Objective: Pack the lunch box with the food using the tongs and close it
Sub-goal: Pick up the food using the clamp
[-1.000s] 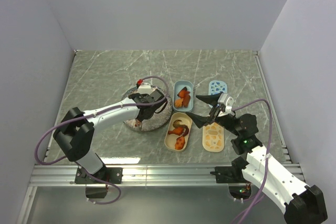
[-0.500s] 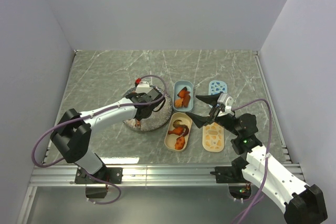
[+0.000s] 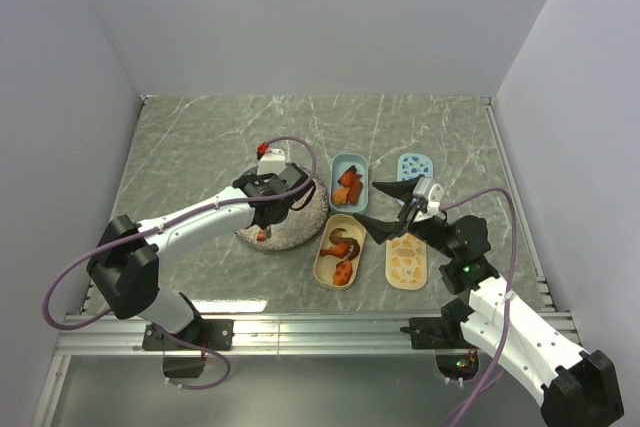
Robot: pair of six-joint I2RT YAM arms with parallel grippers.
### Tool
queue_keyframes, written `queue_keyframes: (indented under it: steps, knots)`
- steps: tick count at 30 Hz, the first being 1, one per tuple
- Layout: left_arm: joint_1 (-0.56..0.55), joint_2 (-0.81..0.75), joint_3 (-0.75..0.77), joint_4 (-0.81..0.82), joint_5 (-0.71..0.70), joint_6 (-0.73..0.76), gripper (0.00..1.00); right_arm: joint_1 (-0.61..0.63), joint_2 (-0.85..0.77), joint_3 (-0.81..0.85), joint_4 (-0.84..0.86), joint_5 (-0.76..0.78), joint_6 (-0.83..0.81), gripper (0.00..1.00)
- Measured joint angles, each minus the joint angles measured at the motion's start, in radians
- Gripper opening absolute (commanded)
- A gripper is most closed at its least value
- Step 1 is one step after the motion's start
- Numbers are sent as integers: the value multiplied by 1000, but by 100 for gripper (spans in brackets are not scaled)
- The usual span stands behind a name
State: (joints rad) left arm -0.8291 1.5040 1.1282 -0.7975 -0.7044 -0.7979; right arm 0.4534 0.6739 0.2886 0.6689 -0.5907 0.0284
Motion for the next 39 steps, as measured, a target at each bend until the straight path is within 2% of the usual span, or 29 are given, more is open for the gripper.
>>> queue_keyframes:
  steps: [2,3,4,7,18,39]
  knots:
    - [0,0,0,0,0,0,30,0,0,0,0,0,0,88]
    - [0,0,0,0,0,0,33,0,0,0,0,0,0,88]
    - [-2,0,0,-1,0,0,41,0,0,0,0,-1,0,88]
    - [-8,1,0,-8,-4,-8,48,0,3,0,0,-1,0,88]
    - [-103,13,3,-62,-34,-79,47,0,4,0,0,-1,0,88]
    - [-146,14,-45,-66,19,-150,46,0,4,0,0,-2,0,88]
